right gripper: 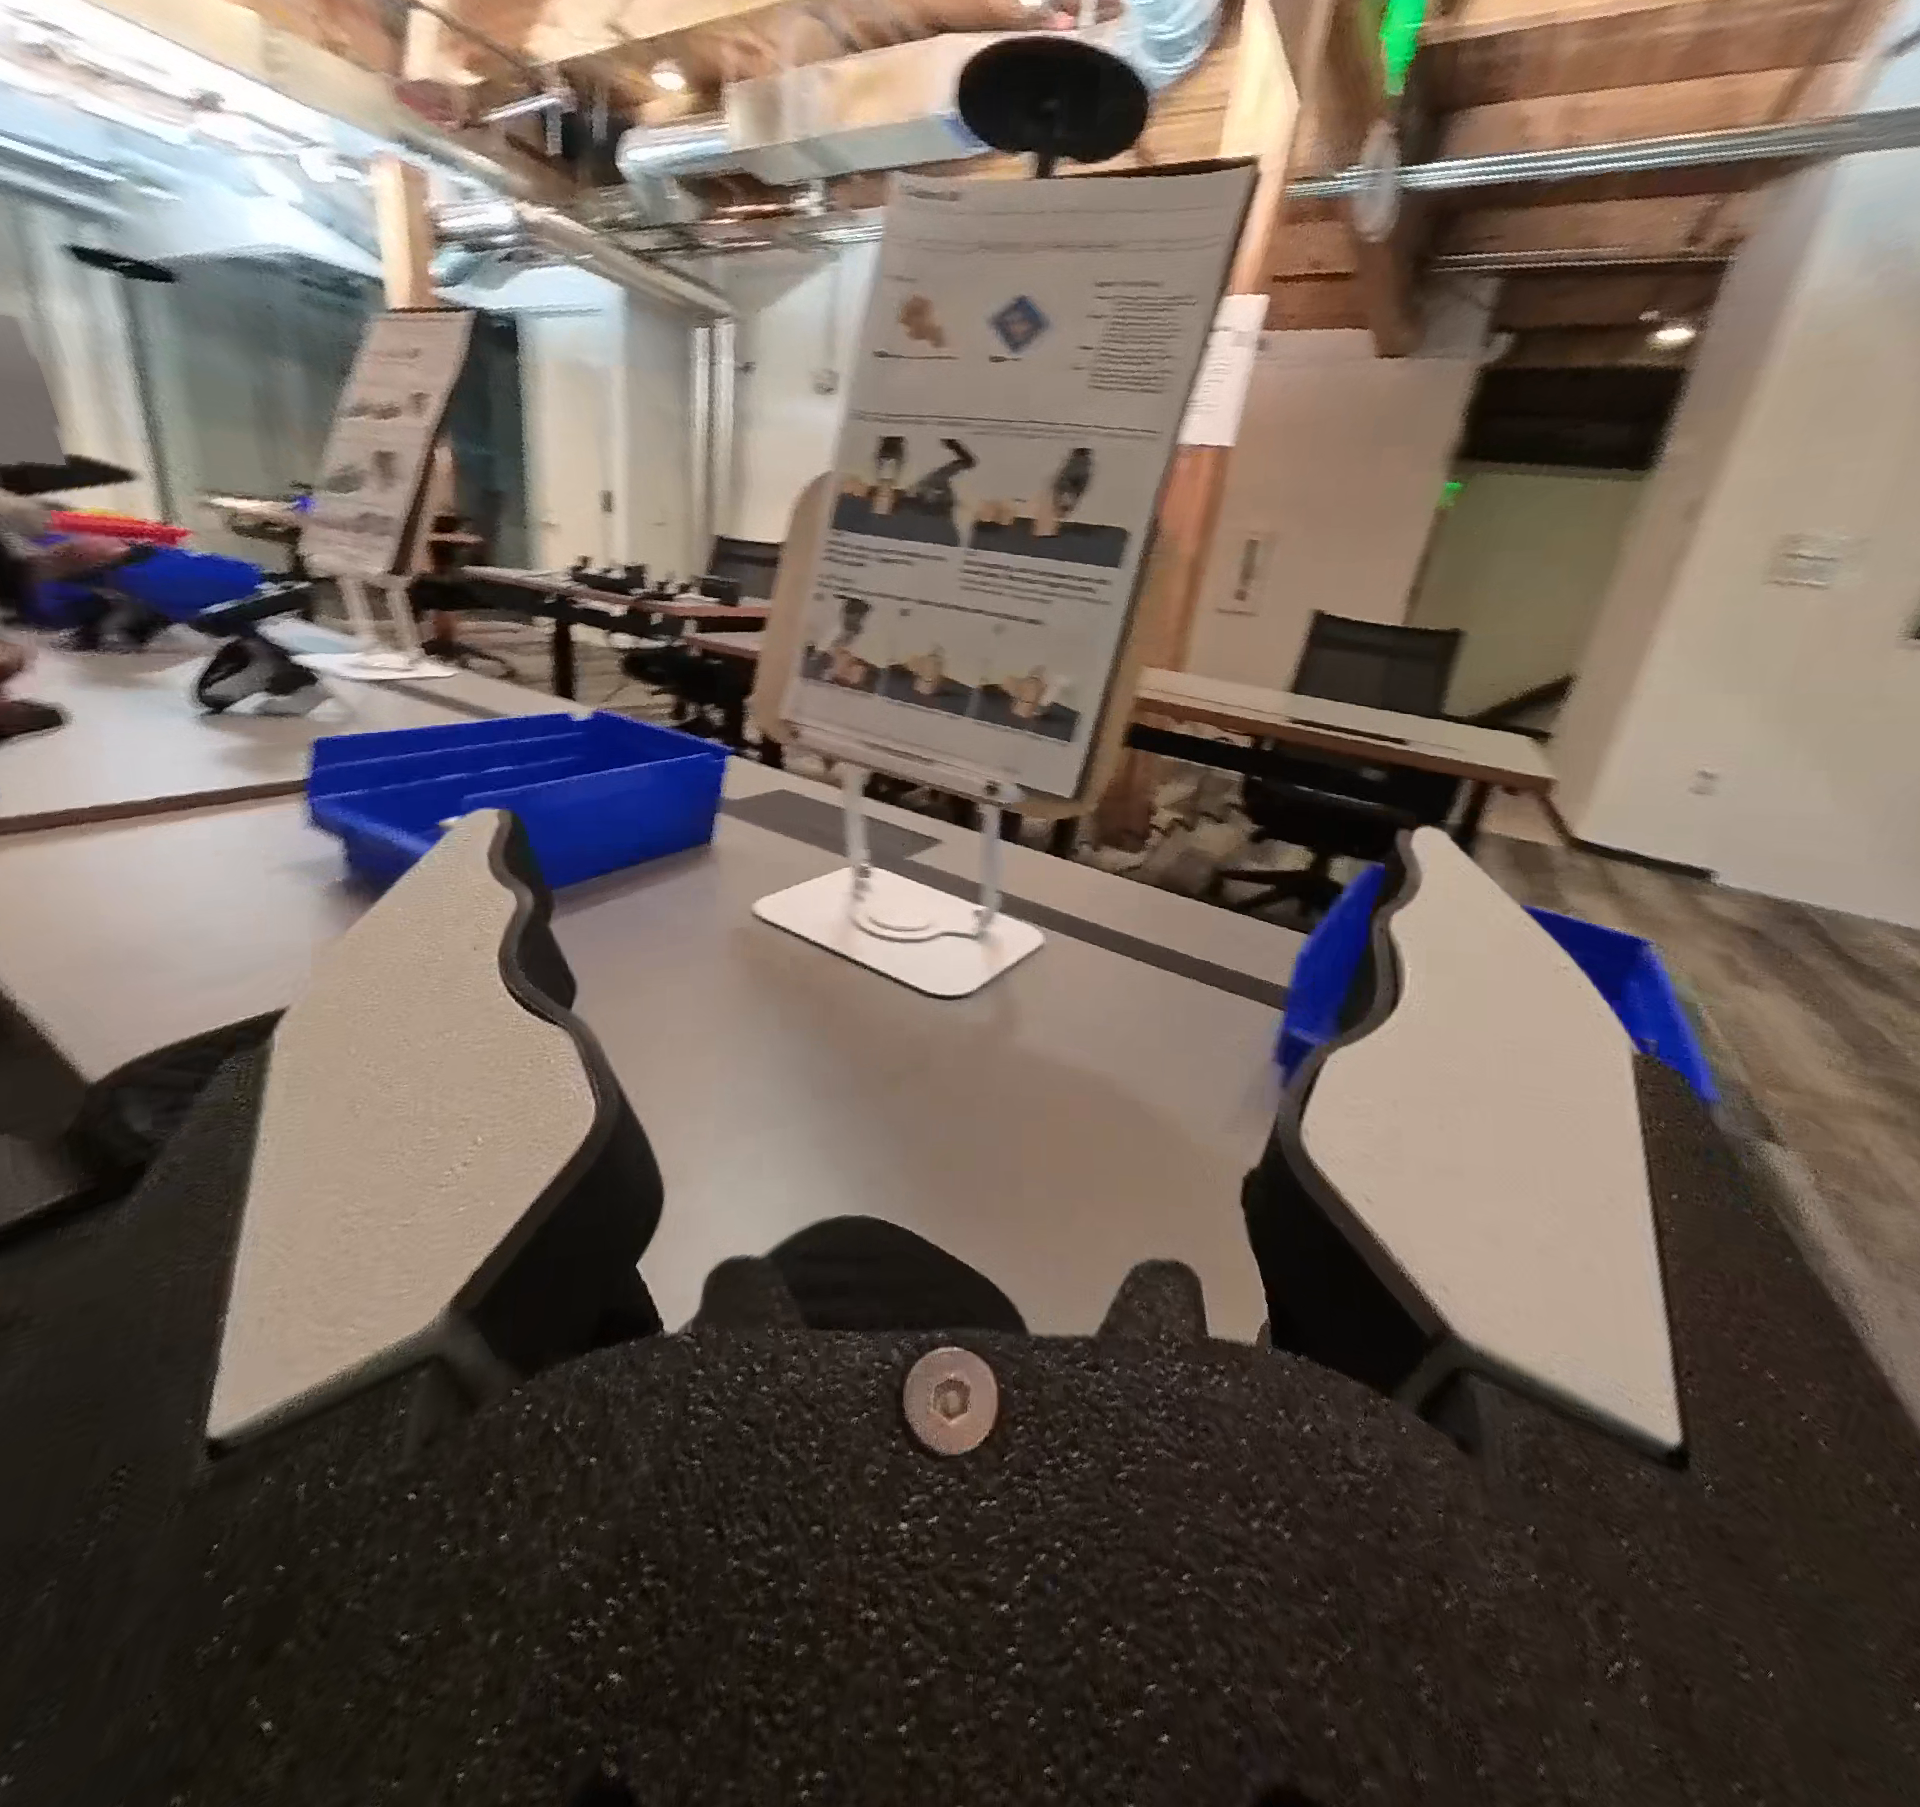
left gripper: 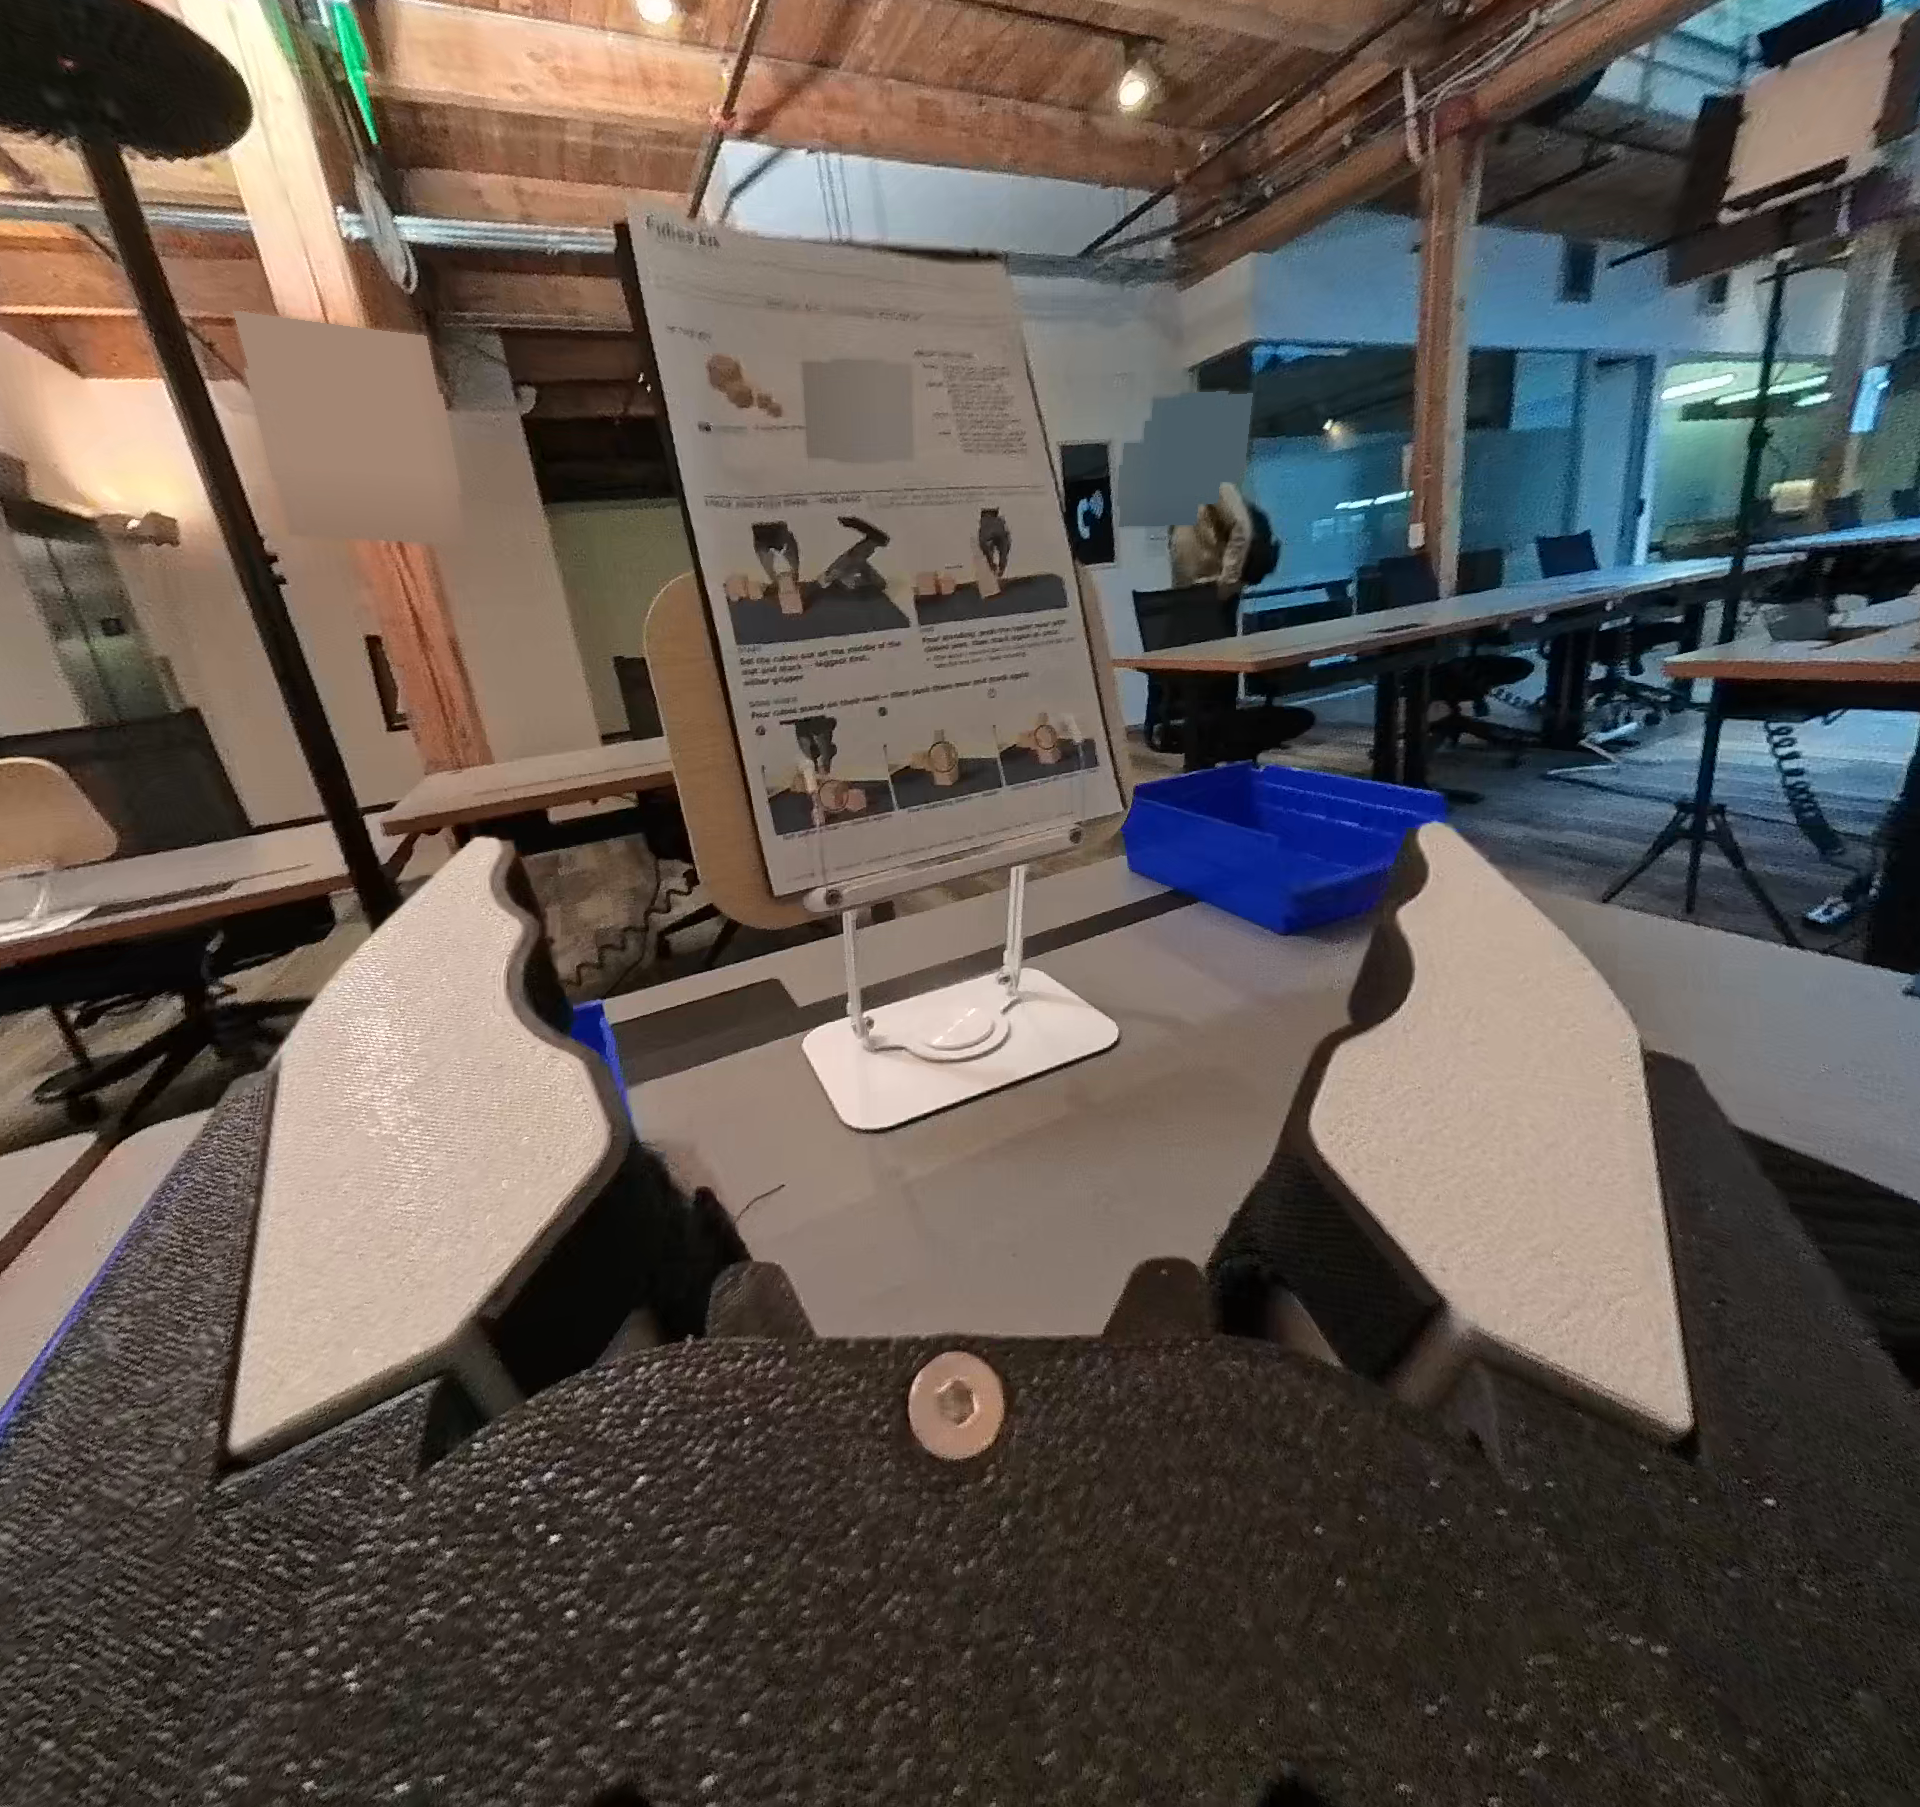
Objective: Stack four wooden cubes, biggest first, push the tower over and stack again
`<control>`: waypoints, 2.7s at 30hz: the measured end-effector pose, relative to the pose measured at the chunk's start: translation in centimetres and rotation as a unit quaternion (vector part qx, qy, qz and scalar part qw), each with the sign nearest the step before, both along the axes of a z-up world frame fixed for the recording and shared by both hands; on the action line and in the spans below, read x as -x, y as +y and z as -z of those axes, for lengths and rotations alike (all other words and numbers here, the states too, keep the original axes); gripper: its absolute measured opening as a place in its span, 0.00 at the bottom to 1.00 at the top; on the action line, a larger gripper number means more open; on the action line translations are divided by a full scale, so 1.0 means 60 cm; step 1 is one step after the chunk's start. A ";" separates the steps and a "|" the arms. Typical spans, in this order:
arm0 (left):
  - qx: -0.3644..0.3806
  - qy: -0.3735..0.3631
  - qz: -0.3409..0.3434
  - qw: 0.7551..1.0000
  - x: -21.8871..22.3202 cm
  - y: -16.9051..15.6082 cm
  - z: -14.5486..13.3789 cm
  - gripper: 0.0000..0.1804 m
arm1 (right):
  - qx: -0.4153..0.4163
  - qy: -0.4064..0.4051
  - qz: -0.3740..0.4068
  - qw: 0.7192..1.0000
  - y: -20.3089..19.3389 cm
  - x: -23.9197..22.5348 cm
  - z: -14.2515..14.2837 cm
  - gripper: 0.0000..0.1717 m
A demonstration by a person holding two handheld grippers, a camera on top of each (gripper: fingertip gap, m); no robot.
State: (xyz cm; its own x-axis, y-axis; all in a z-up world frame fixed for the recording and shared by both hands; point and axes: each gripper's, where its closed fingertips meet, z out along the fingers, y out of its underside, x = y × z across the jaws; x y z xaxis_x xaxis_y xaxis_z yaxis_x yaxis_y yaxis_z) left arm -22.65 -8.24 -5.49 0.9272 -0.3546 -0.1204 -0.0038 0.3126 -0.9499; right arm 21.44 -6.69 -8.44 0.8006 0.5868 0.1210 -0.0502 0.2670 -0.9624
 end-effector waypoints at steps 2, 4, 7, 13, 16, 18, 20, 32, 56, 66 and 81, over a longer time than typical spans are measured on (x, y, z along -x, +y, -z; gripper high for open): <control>-0.012 0.001 0.012 1.000 -0.007 -0.012 -0.009 0.81 | 0.001 0.008 0.026 1.000 0.002 -0.022 0.005 0.83; -0.024 0.004 0.033 0.999 -0.020 -0.030 -0.018 0.81 | 0.007 0.017 0.032 0.999 0.000 -0.034 0.017 0.82; -0.033 0.005 0.057 0.998 -0.033 -0.056 -0.020 0.81 | 0.002 0.047 0.041 0.998 -0.005 -0.050 0.025 0.79; -0.032 -0.026 0.101 0.994 -0.020 -0.072 -0.008 0.81 | 0.001 0.030 0.043 0.999 -0.008 -0.055 0.025 0.78; -0.036 -0.029 0.084 0.995 -0.003 -0.076 -0.008 0.81 | 0.000 0.029 0.040 0.999 -0.012 -0.053 0.023 0.78; -0.038 -0.018 0.062 0.997 0.006 -0.079 -0.008 0.81 | -0.002 0.020 0.046 0.999 -0.013 -0.054 0.025 0.78; -0.037 -0.018 0.055 0.998 0.011 -0.081 -0.011 0.81 | -0.002 0.010 0.053 0.999 -0.012 -0.056 0.028 0.78; 0.008 0.024 0.048 0.999 -0.008 -0.061 0.017 0.81 | 0.016 -0.005 0.070 0.997 -0.007 -0.076 0.044 0.78; 0.031 0.006 0.047 0.998 0.010 -0.049 0.060 0.78 | 0.030 -0.034 0.079 0.996 0.025 -0.048 0.046 0.63; 0.010 -0.057 0.040 0.998 0.044 -0.048 0.049 0.51 | 0.034 -0.037 0.085 0.995 0.036 -0.041 0.051 0.47; 0.041 0.005 -0.063 0.997 0.074 -0.013 0.077 0.46 | 0.056 -0.072 0.109 0.990 0.069 -0.035 0.069 0.30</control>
